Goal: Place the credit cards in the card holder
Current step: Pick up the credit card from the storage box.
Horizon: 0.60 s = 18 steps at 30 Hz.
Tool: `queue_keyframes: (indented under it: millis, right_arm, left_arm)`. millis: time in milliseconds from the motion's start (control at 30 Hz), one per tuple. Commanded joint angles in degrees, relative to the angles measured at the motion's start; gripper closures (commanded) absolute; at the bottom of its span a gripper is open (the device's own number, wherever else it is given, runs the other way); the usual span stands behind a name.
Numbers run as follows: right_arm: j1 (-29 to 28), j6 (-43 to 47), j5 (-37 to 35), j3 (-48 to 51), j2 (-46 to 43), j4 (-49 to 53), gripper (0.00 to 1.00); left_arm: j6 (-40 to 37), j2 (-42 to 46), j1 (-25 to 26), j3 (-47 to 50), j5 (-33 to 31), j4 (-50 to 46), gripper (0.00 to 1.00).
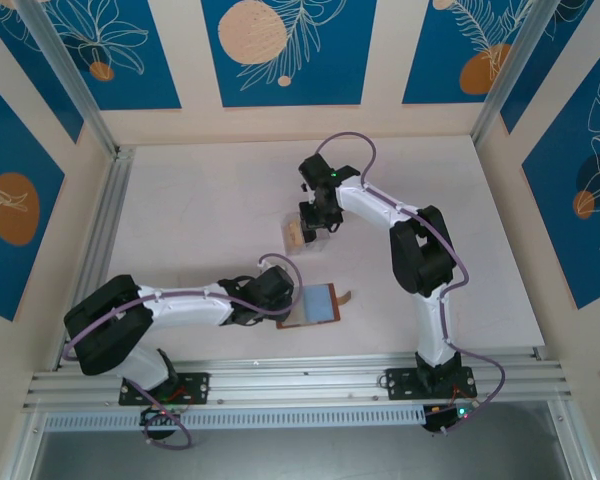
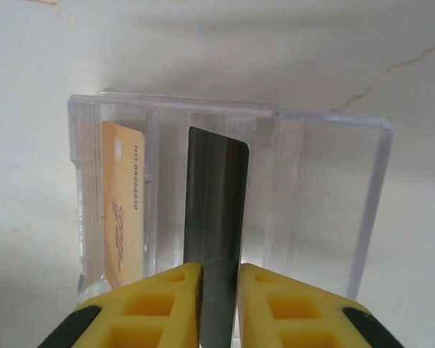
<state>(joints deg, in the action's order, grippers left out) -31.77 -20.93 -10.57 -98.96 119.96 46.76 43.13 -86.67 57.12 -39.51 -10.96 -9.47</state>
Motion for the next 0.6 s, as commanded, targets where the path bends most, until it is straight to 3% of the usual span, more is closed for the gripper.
queue_keyframes:
  millis: [0,567]
  right_arm:
    - [-0.7,0.57,-0.35,-2.14,0.54,1.66,0.81]
    - [-1.54,1.41,-0.18,-5.89,3.79,4.08,0.83]
  left_arm:
    - [0.2,-0.87,-0.17,2.15,0.76,-3.41,0.64]
    - [0.55,-0.38,-0.17,2.85,0.94,-3.01,0.65]
